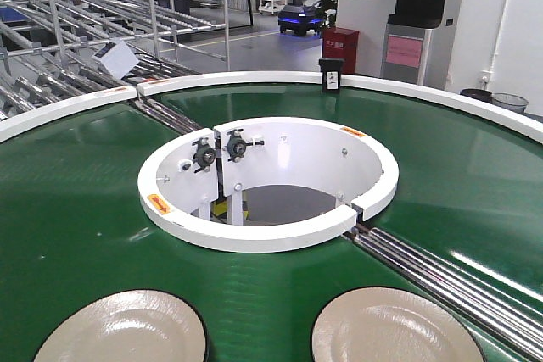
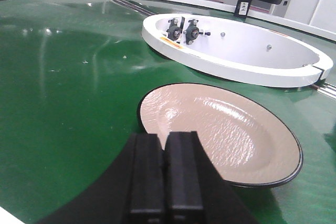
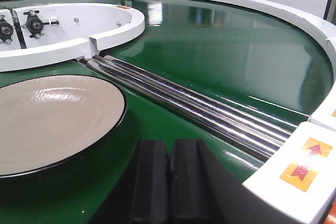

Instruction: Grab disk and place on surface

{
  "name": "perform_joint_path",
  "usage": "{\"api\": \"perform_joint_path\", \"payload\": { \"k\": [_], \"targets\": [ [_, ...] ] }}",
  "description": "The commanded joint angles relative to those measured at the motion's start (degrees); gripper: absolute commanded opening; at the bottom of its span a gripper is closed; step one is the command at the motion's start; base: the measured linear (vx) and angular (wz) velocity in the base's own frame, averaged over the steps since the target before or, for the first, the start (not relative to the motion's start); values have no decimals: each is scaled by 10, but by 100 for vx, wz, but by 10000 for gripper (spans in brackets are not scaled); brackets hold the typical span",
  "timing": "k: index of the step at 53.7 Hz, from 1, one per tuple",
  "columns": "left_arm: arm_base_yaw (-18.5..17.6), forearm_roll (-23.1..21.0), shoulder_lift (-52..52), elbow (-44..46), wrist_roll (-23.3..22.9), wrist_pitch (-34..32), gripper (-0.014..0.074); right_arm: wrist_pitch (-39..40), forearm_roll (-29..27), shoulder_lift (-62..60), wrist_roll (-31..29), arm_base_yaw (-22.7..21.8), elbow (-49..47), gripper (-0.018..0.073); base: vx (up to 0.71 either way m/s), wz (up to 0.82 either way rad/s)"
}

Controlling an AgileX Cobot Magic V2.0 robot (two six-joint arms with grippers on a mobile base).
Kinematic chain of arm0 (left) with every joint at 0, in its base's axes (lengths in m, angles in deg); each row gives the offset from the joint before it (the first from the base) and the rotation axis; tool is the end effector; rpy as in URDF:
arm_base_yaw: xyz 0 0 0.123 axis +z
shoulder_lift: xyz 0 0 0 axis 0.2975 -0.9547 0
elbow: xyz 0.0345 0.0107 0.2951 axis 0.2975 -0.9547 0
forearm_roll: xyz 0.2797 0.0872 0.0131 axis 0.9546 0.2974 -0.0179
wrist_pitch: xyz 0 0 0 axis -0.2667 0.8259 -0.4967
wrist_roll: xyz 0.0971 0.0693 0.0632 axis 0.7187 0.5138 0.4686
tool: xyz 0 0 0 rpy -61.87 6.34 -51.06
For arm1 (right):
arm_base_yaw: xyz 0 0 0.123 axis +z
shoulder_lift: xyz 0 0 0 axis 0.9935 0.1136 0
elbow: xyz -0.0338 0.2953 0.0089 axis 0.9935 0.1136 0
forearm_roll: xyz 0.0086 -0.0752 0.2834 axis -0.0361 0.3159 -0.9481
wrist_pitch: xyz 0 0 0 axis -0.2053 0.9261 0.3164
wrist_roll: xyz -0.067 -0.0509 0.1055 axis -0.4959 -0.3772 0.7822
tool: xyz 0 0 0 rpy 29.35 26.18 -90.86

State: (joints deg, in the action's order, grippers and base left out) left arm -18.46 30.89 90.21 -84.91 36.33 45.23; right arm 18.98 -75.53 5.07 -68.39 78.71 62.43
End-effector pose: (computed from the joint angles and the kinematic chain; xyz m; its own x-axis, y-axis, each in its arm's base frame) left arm 0.1292 -0.0021 0.1814 -0.1243 -0.1918 -0.9735 -0.0079 0.9813 -0.1923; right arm 0.1277 -0.0156 0.1744 -0.1669 -0.0126 -0.9859 0.1139 0.9930 -0.0319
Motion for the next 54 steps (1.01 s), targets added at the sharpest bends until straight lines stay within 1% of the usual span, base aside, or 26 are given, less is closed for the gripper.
{"api": "perform_joint_path", "payload": {
  "k": [1,44,50,54],
  "targets": [
    [0,1,7,10,-2,-46,-8,48,4,6,0,1,4,29,0,0],
    [0,3,7,10,0,-47,-8,49,4,6,0,1,4,29,0,0],
    [0,2,7,10,0,-49,-8,50,19,6,-5,1,4,29,0,0],
    [0,2,7,12,0,-56,-8,69,1,6,0,1,4,29,0,0]
  ]
}}
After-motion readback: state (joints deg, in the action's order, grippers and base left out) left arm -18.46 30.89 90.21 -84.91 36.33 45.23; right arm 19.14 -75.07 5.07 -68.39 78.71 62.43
